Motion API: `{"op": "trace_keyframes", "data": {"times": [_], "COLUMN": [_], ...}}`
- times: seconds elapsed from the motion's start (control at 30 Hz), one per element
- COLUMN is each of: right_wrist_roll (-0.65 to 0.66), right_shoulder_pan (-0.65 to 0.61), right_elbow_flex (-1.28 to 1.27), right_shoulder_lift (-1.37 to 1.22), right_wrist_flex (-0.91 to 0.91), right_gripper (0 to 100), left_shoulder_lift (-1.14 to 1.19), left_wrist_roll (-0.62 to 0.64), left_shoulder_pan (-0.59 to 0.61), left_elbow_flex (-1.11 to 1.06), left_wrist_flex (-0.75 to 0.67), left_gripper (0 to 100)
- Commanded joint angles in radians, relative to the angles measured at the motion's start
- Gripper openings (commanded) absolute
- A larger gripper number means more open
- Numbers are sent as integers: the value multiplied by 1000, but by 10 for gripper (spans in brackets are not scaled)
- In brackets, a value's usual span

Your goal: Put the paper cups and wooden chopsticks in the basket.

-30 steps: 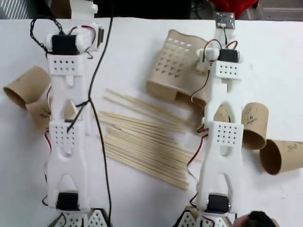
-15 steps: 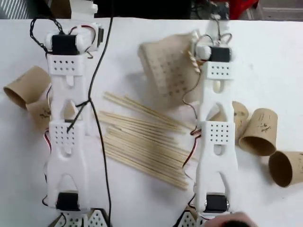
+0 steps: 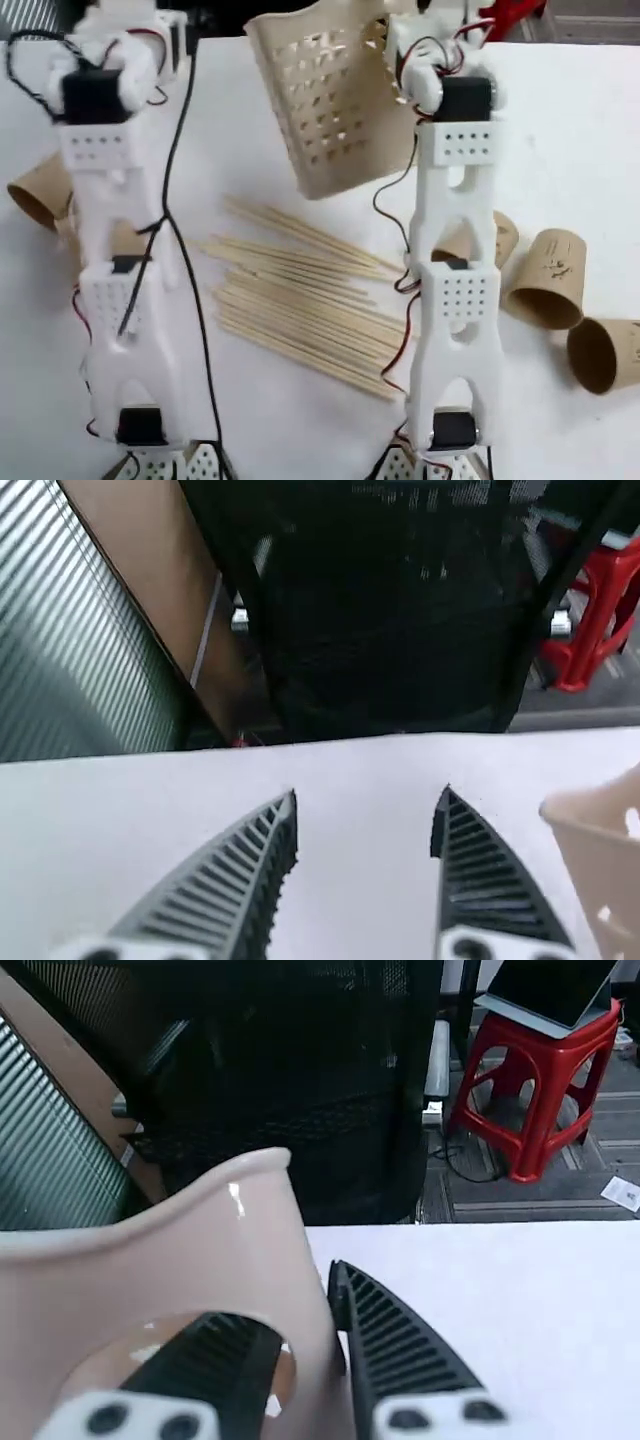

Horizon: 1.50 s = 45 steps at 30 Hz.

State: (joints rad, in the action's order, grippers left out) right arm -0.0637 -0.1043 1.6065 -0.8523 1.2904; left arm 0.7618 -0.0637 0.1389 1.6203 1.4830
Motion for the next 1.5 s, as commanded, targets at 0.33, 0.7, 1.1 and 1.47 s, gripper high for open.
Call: {"op": "trace_keyframes", "data": {"times": [0.33,0.7,1.1,1.47], "right_wrist_roll": [315,350,394,351], "right_shoulder_pan": [45,-10,-91,-182], "right_elbow_flex": [-107,-1017,-1890,-2162], "right_shoulder_lift": [401,931,1526,1761], "right_wrist_flex": [440,430,-346,-627], "right_gripper": [16,17,18,17], "left_shoulder_lift": [-406,-522,-665,-717], "left_wrist_roll": [23,18,-138,-296], "left_shoulder_pan": [-102,-128,-208,-246], "left_elbow_flex": [-345,-387,-707,-954], "left_wrist_flex": [126,290,305,302], "left_gripper": [234,238,303,309]}}
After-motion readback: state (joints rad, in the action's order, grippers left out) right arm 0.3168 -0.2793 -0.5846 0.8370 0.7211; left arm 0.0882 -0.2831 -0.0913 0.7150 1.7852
